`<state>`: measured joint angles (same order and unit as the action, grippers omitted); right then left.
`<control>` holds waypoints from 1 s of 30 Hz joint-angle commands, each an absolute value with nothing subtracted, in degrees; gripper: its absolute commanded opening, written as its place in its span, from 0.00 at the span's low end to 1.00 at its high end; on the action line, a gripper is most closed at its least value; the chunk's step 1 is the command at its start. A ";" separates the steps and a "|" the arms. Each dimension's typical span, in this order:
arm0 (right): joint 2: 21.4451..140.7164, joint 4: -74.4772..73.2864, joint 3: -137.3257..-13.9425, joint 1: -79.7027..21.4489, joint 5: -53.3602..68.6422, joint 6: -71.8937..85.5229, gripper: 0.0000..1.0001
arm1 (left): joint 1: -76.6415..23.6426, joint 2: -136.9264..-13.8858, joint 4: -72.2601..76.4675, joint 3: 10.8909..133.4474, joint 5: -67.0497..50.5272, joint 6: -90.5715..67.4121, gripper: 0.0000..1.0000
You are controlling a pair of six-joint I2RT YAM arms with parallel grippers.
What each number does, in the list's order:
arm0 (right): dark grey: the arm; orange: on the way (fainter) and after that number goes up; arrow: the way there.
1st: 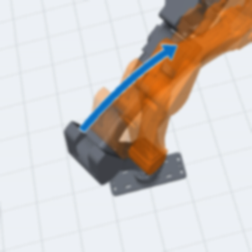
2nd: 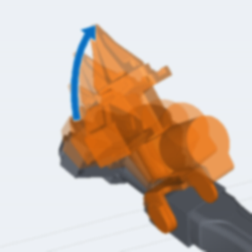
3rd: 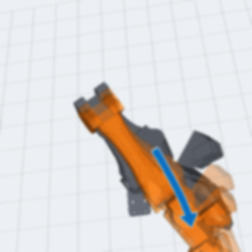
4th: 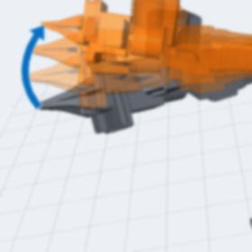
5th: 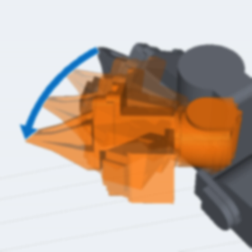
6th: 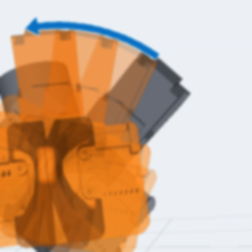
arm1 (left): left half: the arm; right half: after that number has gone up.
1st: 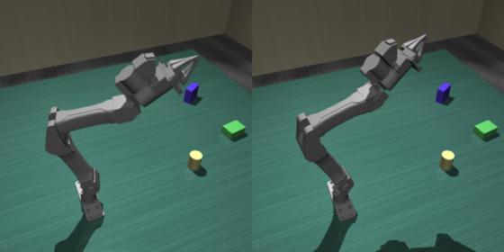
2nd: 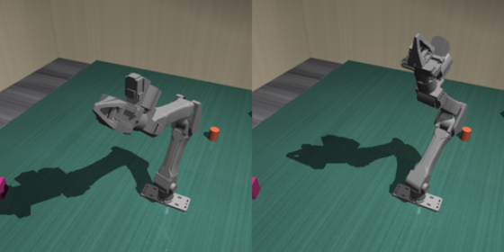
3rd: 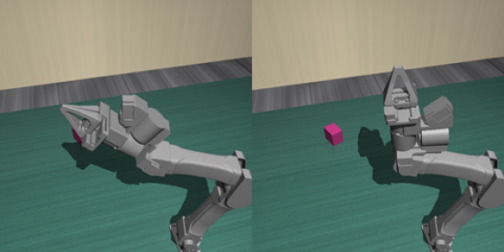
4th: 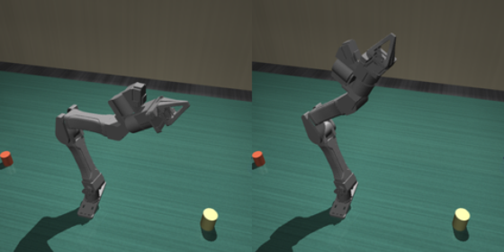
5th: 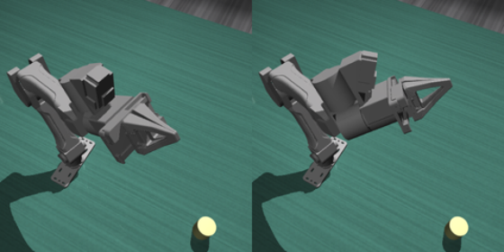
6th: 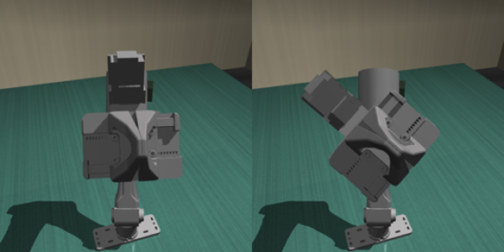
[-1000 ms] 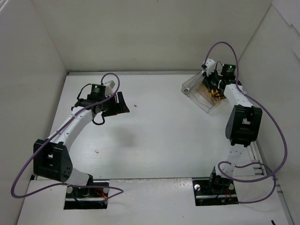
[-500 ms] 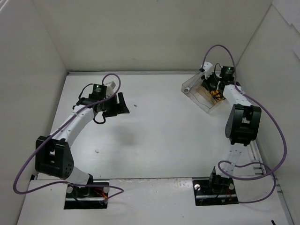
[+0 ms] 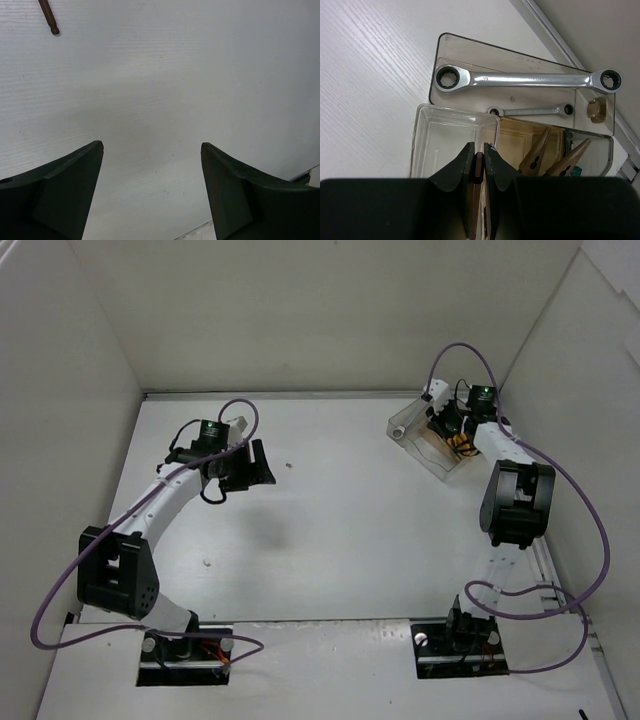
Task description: Sort the tools into containers
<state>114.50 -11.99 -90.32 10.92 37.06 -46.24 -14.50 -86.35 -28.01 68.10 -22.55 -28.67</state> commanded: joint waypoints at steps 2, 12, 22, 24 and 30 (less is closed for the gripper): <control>114.00 -8.88 -89.74 11.25 40.34 -50.97 0.05 | -13.97 -85.52 -27.86 70.75 -21.97 -28.04 0.75; 114.17 -9.14 -87.37 11.25 44.21 -56.60 0.08 | -13.97 -85.34 -28.21 69.96 -21.53 -27.69 0.75; 114.52 -9.23 -86.84 11.25 45.44 -59.41 0.17 | -13.97 -85.78 -28.65 69.43 -21.36 -27.33 0.75; 114.70 -9.23 -86.92 11.16 45.61 -59.50 0.17 | -13.97 -85.78 -28.74 69.52 -21.36 -27.25 0.75; 114.79 -9.23 -87.19 10.99 46.14 -58.98 0.18 | -13.97 -85.87 -29.00 69.70 -21.27 -26.89 0.75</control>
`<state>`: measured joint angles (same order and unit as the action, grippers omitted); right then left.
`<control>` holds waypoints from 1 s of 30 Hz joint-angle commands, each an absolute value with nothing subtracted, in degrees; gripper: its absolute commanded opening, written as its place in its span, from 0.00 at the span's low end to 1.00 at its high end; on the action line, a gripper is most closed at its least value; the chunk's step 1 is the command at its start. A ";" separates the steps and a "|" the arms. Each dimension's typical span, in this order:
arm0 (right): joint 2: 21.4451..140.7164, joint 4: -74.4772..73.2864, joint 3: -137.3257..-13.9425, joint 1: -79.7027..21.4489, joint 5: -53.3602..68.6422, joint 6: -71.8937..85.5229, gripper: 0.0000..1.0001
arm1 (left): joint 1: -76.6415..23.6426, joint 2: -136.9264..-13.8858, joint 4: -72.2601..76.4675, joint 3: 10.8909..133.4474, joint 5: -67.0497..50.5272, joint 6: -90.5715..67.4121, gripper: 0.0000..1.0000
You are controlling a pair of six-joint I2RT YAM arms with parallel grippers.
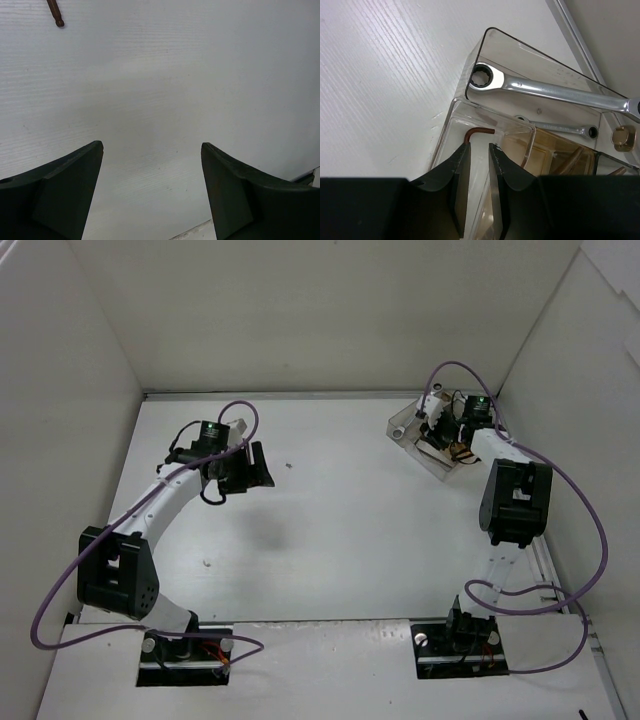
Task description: Sort the tools into containers
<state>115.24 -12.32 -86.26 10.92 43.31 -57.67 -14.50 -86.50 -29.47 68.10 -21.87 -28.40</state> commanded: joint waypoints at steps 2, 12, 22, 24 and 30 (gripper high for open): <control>114.00 -9.23 -87.54 10.90 47.28 -57.49 0.21 | -13.97 -85.78 -29.00 69.87 -21.01 -26.89 0.75; 109.00 -9.05 -99.93 10.37 44.48 -23.69 0.37 | -13.45 -88.33 -32.08 76.46 -9.78 -29.52 0.78; 102.66 -8.70 -100.64 4.23 23.39 -4.75 0.44 | -11.69 -107.27 -34.18 93.82 2.81 -29.98 0.74; 101.52 -8.70 -99.94 2.91 22.07 -4.75 0.42 | -11.69 -111.34 -37.52 98.42 4.38 -29.53 0.71; 97.74 -8.53 -95.37 0.18 20.30 -2.46 0.41 | -11.16 -123.83 -42.80 112.31 6.15 -27.69 0.61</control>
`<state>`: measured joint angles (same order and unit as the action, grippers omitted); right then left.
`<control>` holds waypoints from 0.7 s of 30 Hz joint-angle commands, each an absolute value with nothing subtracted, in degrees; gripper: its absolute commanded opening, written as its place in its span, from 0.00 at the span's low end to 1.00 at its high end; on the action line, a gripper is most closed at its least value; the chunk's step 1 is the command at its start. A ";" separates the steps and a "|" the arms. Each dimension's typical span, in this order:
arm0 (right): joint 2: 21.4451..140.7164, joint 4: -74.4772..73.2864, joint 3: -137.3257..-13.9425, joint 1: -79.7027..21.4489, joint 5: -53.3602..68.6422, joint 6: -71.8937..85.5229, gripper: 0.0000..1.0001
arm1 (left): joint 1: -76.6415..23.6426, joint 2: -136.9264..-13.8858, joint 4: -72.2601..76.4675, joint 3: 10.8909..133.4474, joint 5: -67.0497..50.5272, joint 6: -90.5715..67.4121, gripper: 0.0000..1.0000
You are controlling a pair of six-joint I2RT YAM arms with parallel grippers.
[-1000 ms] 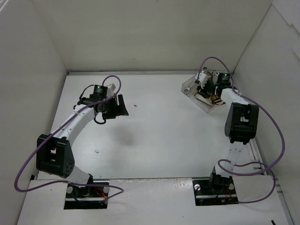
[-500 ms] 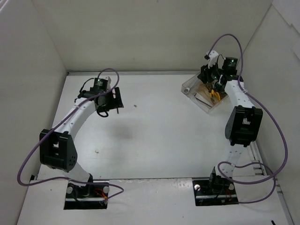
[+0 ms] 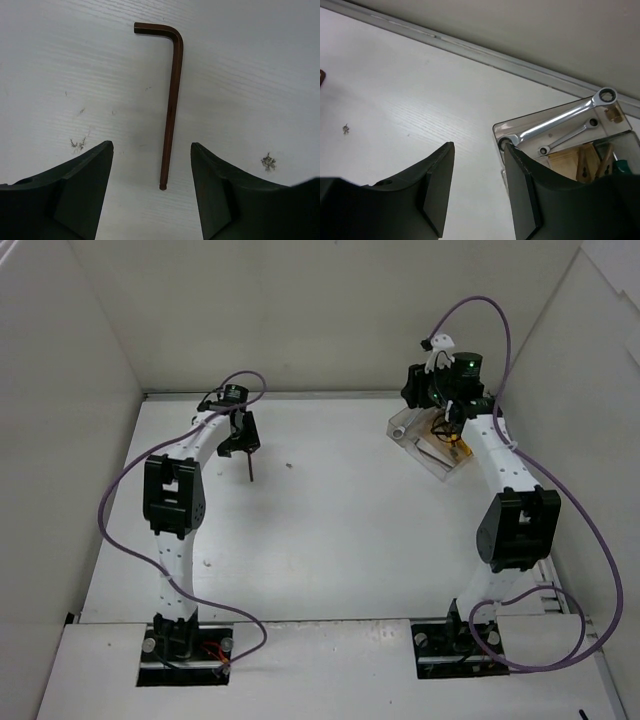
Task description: Sort the tools into containers
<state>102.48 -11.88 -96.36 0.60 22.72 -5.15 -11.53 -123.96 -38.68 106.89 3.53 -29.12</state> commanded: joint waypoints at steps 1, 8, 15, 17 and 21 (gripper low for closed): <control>97.39 -8.70 -94.14 -0.26 20.30 -2.63 0.42 | -11.16 -126.01 -43.85 114.41 6.07 -27.60 0.58; 94.13 -8.61 -90.70 -0.88 18.11 -2.90 0.42 | -11.16 -129.46 -44.21 115.49 3.26 -26.90 0.49; 92.90 -8.53 -89.04 -3.95 17.58 -2.81 0.44 | -13.10 -132.09 -46.67 115.57 5.88 -26.72 0.36; 92.55 -8.53 -88.86 -4.13 17.40 -2.99 0.44 | -14.58 -132.36 -47.98 115.84 7.55 -26.98 0.31; 92.11 -8.53 -88.59 -4.66 17.58 -3.08 0.44 | -15.21 -132.36 -49.13 115.75 7.73 -26.72 0.04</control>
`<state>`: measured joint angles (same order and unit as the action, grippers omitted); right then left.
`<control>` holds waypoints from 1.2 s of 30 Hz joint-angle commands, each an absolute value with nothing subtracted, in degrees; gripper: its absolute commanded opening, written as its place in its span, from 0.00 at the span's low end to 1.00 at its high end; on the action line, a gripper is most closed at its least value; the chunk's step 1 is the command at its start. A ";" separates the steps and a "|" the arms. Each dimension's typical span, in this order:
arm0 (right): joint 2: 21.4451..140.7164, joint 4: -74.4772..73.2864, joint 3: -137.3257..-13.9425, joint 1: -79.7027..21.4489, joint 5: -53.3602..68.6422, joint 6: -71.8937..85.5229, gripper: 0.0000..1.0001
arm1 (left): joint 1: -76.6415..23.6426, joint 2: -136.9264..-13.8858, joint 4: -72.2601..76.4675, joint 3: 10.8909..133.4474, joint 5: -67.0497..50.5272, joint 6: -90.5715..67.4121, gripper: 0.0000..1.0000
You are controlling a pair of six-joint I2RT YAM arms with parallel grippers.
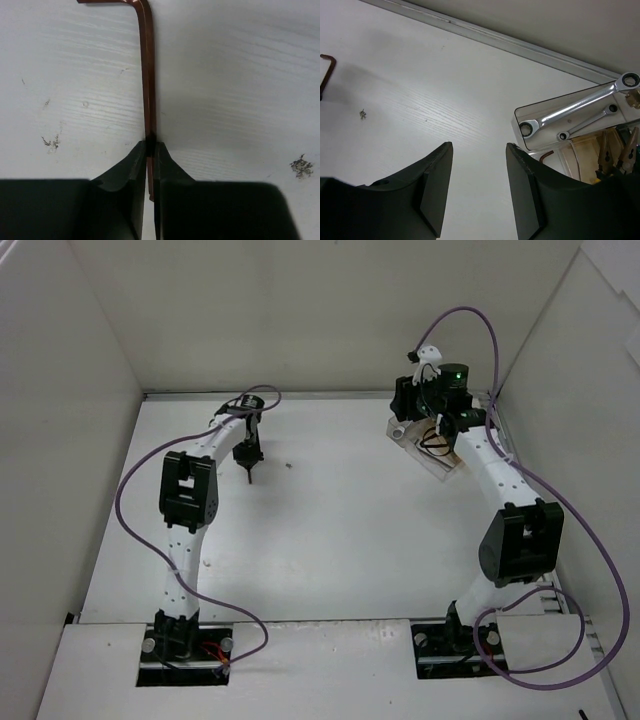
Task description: Sort the tools into containers
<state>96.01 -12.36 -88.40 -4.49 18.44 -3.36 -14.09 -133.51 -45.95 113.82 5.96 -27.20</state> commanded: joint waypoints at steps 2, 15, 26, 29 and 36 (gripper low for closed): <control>91.85 -8.61 -88.51 -4.83 18.19 -2.99 0.44 | -15.21 -132.10 -49.39 115.32 6.95 -26.11 0.00; 93.78 -6.24 -90.18 -8.17 23.91 14.48 0.50 | -15.21 -106.98 -26.30 94.32 -13.34 -23.12 0.00; 94.66 2.26 -88.16 -18.10 25.05 31.09 0.54 | -18.81 -91.41 -11.70 81.22 -23.29 -24.96 0.00; 94.57 4.99 -87.72 -21.09 24.09 33.56 0.54 | -20.48 -89.21 -9.59 79.72 -24.70 -24.87 0.00; 95.80 6.86 -87.98 -23.55 22.94 35.33 0.54 | -24.87 -84.82 -6.59 76.82 -23.03 -23.65 0.00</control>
